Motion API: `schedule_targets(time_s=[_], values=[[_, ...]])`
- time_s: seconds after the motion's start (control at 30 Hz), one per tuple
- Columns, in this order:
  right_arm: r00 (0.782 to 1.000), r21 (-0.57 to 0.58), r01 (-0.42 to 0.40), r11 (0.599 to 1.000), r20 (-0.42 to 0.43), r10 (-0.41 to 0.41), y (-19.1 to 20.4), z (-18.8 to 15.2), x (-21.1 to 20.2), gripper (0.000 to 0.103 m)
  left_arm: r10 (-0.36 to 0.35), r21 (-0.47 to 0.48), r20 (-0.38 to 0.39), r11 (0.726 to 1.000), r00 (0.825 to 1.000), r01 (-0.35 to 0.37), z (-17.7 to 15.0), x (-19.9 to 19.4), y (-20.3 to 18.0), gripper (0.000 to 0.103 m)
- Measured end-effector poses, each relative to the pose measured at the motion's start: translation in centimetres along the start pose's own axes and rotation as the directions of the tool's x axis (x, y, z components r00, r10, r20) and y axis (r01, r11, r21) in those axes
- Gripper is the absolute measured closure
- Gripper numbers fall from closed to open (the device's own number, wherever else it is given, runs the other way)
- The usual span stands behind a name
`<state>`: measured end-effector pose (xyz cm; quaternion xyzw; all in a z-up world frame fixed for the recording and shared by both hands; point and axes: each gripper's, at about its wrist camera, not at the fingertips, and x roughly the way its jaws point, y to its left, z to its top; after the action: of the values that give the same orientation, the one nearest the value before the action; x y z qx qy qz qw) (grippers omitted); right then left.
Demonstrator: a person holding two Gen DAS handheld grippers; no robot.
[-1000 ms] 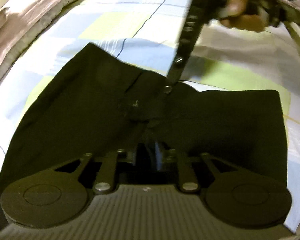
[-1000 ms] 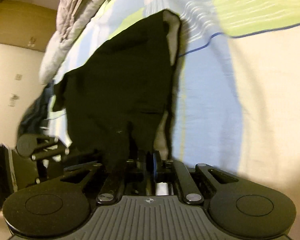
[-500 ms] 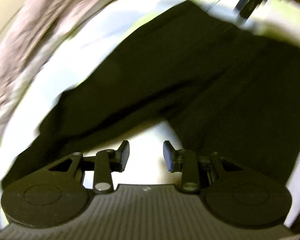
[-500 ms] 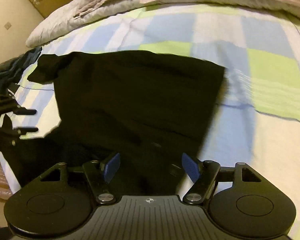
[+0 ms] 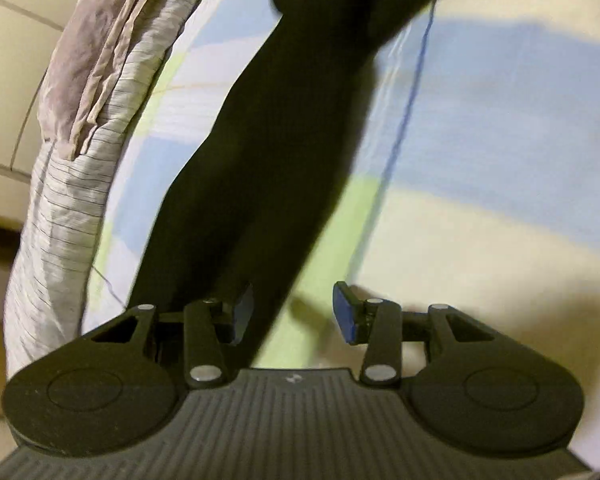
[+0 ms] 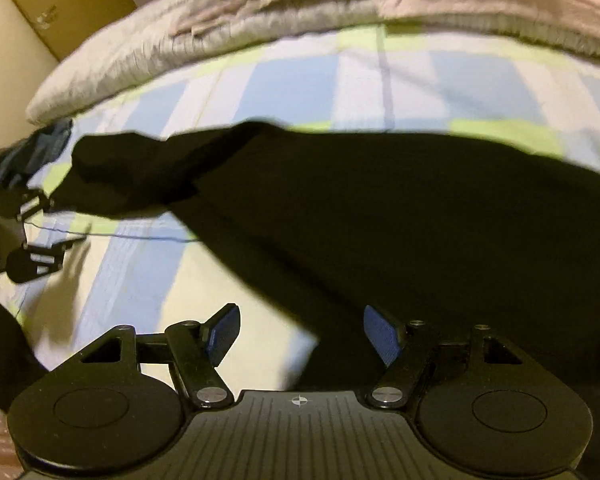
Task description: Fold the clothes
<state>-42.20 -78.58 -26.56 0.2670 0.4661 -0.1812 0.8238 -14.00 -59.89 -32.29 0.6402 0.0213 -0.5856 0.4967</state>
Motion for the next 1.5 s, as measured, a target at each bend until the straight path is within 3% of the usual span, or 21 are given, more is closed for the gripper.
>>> schedule_targets(time_s=[0.17,0.27,0.3,0.33,0.37,0.47,0.63,0.7,0.73,0.8,0.83,0.87,1.0,1.17,1.27,1.33,1.4,1.5], values=[[0.999,-0.029,-0.006,1.0,-0.046,0.005,5.6,0.6,4.2,0.031,0.038,0.107,0.061,0.993,0.997,-0.044,-2.6,2.5,1.5,0.064],[0.999,-0.073,0.015,0.997,-0.046,-0.018,7.0,0.9,5.3,0.031,0.05,0.161,0.085,0.985,0.995,-0.063,-3.3,2.9,1.5,0.065],[0.999,-0.084,0.023,0.996,-0.045,-0.027,7.3,1.0,5.5,0.031,0.053,0.177,0.089,0.982,0.995,-0.068,-3.5,2.9,1.6,0.068],[0.998,-0.095,0.03,0.995,-0.044,-0.034,7.5,1.1,5.8,0.031,0.055,0.187,0.069,0.98,0.996,-0.068,-3.7,3.1,1.7,0.088],[0.998,-0.1,0.033,0.994,-0.043,-0.038,7.7,1.2,6.1,0.031,0.057,0.197,0.05,0.978,0.997,-0.066,-3.8,3.3,1.9,0.1],[0.998,-0.1,0.041,0.994,-0.035,-0.044,7.3,1.3,6.1,0.031,-0.004,0.177,0.031,0.984,1.0,-0.002,-4.2,1.8,4.0,0.101],[0.999,-0.116,0.048,0.992,-0.014,-0.05,6.7,2.0,4.4,0.031,-0.035,0.077,0.058,0.997,0.998,0.03,-3.1,-5.0,12.3,0.101],[0.999,-0.108,0.046,0.993,0.002,-0.046,6.5,2.5,3.7,0.031,0.011,0.074,0.066,0.997,0.998,-0.016,-1.5,-6.2,16.3,0.1],[0.999,-0.1,0.049,0.994,0.012,-0.048,6.4,2.8,3.4,0.031,0.044,0.08,0.07,0.996,0.997,-0.049,-0.4,-5.9,17.8,0.098],[0.998,-0.081,0.057,0.995,0.036,-0.054,6.2,3.5,2.6,0.031,0.107,0.079,0.063,0.991,0.992,-0.112,2.1,-4.6,20.2,0.08],[0.997,-0.072,0.062,0.995,0.049,-0.059,6.1,3.8,2.2,0.031,0.135,0.063,0.039,0.988,0.99,-0.138,3.5,-3.1,21.1,0.049],[0.996,-0.067,0.069,0.995,0.06,-0.065,6.0,3.9,1.7,0.031,0.149,0.046,0.003,0.988,0.989,-0.149,4.7,-1.4,22.1,0.032],[0.992,-0.059,0.098,0.993,0.084,-0.093,6.2,3.7,0.3,0.031,0.151,0.051,-0.023,0.987,0.988,-0.15,5.0,1.1,21.6,0.032],[0.992,-0.052,0.116,0.992,0.048,-0.113,6.7,1.5,1.1,0.031,0.164,0.19,-0.068,0.97,0.984,-0.149,-0.8,2.0,16.2,0.032],[0.993,-0.04,0.114,0.993,0.011,-0.113,7.1,0.3,2.3,0.031,0.208,0.164,-0.162,0.97,0.964,-0.182,-4.9,3.2,16.5,0.033],[0.994,-0.053,0.107,0.993,-0.005,-0.108,7.7,-0.1,3.0,0.031,0.207,0.05,-0.2,0.978,0.958,-0.201,-6.8,3.0,18.1,0.034],[0.995,-0.074,0.095,0.993,-0.017,-0.097,8.6,-0.1,3.6,0.031,0.159,-0.045,-0.178,0.984,0.971,-0.17,-7.8,2.3,18.9,0.035],[0.996,-0.101,0.078,0.992,-0.027,-0.081,9.8,0.2,4.6,0.031,0.065,-0.042,-0.13,0.997,0.989,-0.071,-7.9,2.6,16.9,0.034]])
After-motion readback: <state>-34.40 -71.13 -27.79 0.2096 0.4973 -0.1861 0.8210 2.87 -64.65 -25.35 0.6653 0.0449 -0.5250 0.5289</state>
